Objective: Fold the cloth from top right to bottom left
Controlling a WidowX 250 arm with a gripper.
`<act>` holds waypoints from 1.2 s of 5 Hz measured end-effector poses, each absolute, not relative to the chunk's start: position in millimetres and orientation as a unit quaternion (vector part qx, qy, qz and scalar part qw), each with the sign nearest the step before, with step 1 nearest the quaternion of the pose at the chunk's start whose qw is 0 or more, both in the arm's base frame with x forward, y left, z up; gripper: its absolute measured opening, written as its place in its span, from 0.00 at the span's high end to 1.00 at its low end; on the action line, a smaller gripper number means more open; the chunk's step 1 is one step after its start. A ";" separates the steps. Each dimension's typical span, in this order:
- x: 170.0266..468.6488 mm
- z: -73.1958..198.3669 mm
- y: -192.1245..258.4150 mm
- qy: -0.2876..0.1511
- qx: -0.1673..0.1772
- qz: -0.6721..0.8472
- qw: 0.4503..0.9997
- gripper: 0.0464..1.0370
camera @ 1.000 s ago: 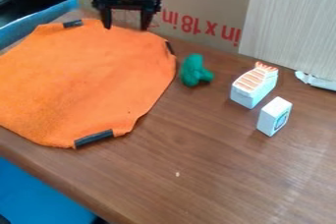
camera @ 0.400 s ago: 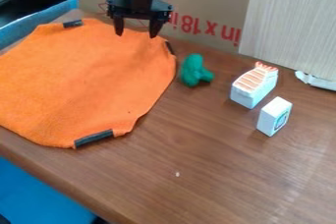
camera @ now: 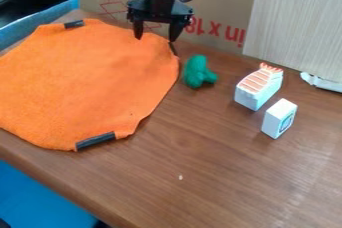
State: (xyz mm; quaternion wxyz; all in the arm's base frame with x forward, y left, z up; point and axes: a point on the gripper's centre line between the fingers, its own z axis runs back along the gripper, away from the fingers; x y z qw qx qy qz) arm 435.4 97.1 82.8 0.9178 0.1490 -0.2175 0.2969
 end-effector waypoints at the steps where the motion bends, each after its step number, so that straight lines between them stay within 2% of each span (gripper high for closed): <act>1: 438.5 84.5 91.6 -0.227 0.153 0.291 0.917 0.04; 3: 440.8 70.5 81.6 -0.239 0.178 0.288 0.910 0.04; 4: 439.0 61.6 75.3 -0.244 0.192 0.283 0.907 0.07; 6: 427.8 49.2 79.8 -0.251 0.212 0.296 0.897 0.65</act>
